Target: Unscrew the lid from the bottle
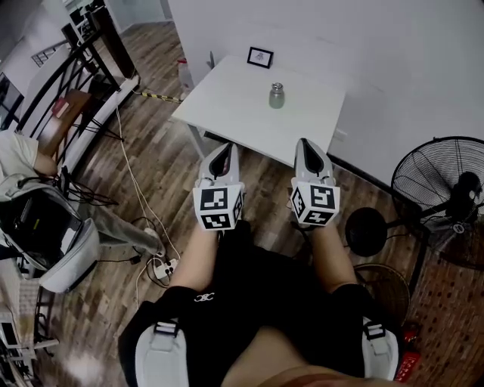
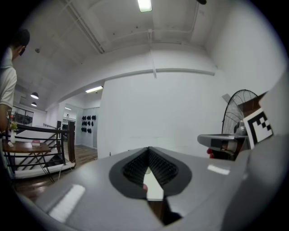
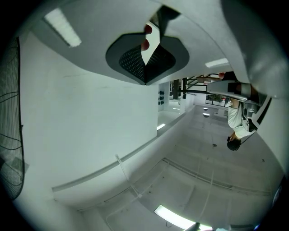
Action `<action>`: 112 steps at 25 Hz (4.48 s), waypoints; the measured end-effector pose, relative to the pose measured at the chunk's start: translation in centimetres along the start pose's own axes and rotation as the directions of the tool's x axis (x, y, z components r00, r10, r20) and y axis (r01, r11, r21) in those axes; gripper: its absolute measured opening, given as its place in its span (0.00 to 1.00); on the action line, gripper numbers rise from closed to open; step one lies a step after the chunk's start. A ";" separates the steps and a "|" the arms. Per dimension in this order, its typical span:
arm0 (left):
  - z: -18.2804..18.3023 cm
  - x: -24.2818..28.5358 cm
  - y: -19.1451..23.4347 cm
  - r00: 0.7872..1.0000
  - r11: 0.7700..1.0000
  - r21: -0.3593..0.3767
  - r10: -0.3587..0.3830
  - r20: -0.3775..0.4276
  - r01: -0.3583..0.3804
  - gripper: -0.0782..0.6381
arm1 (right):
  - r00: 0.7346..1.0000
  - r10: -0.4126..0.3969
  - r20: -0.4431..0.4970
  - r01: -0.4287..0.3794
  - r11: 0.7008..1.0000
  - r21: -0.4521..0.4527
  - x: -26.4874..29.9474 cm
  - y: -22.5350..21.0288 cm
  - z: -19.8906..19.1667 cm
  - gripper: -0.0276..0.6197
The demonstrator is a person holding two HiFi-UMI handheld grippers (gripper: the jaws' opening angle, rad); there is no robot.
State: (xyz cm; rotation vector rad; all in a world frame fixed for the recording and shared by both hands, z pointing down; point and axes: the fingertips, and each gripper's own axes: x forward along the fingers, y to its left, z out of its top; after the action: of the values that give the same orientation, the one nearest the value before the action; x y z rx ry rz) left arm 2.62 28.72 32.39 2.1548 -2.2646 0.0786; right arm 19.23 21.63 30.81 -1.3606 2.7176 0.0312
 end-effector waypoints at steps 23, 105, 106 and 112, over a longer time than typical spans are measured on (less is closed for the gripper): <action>-0.6 21.2 6.1 0.993 0.994 -0.004 -0.111 -0.027 0.111 0.18 | 0.995 -0.099 -0.031 0.098 0.995 -0.020 18.6 -5.5 -3.7 0.04; -26.7 51.0 -1.8 0.465 0.525 -0.107 -0.817 -0.342 0.844 0.61 | 0.889 -0.088 -0.449 0.080 0.996 -0.035 43.5 -11.5 -29.0 0.40; -26.7 51.1 -1.8 0.469 0.525 -0.100 -0.819 -0.332 0.845 0.61 | 0.888 -0.088 -0.451 0.077 0.996 -0.043 43.6 -11.6 -29.2 0.40; -26.9 51.9 -1.9 0.451 0.497 -0.111 -0.844 -0.290 0.860 0.61 | 0.883 -0.073 -0.464 0.059 0.997 -0.046 44.2 -12.4 -29.7 0.42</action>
State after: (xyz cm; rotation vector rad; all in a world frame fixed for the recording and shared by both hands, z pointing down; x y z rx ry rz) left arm 1.22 -21.87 61.70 2.7737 -0.7912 0.4201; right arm 0.44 -22.93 56.26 -1.6534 3.0533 -0.3024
